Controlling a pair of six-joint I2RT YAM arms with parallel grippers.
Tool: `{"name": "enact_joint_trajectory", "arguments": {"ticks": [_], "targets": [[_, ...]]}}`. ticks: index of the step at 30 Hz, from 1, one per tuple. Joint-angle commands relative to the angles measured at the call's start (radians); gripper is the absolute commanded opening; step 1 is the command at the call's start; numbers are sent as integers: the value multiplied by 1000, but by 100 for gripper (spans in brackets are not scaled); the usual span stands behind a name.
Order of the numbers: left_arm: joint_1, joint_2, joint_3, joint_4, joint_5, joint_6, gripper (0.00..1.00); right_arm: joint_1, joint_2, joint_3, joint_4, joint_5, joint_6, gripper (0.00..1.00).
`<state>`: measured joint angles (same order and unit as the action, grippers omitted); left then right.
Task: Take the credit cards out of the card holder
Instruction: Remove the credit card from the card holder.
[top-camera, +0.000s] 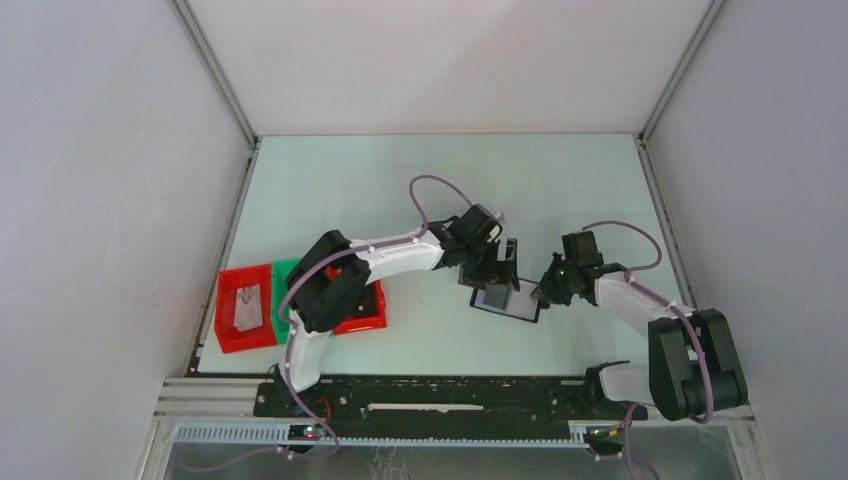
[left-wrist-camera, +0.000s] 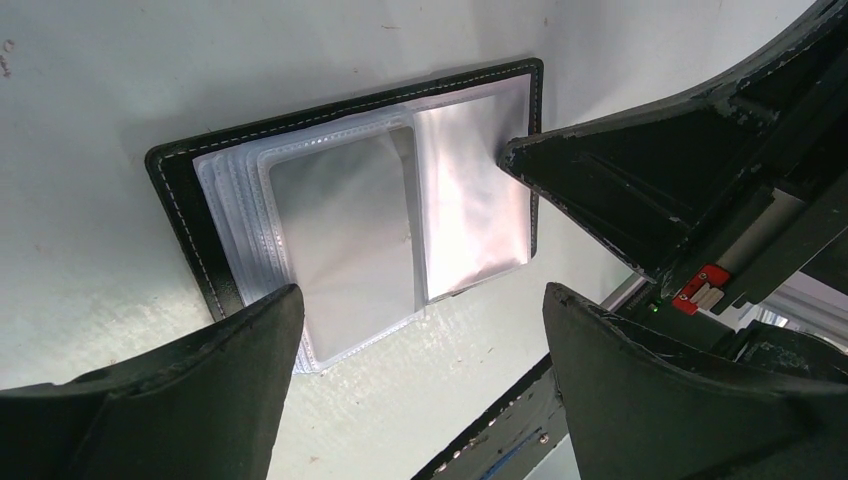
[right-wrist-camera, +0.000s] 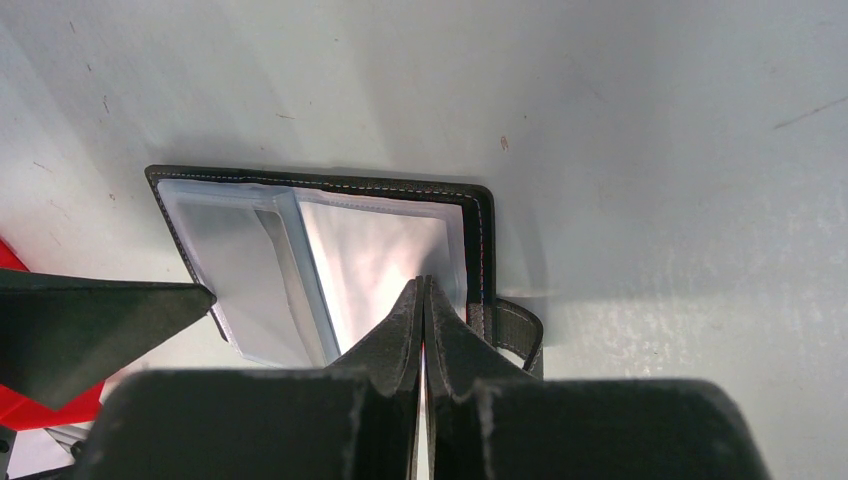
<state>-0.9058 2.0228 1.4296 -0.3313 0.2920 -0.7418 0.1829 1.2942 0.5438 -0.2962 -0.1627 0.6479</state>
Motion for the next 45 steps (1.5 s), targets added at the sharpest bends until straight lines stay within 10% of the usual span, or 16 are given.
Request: {"name": "enact_joint_trajectory", "arguments": {"ticks": [1, 45], "targets": [[-3, 3, 33, -14, -35, 7, 95, -3, 1, -10, 5, 3, -25, 5], [-32, -36, 50, 32, 86, 10, 95, 0, -3, -10, 4, 0, -30, 5]]}}
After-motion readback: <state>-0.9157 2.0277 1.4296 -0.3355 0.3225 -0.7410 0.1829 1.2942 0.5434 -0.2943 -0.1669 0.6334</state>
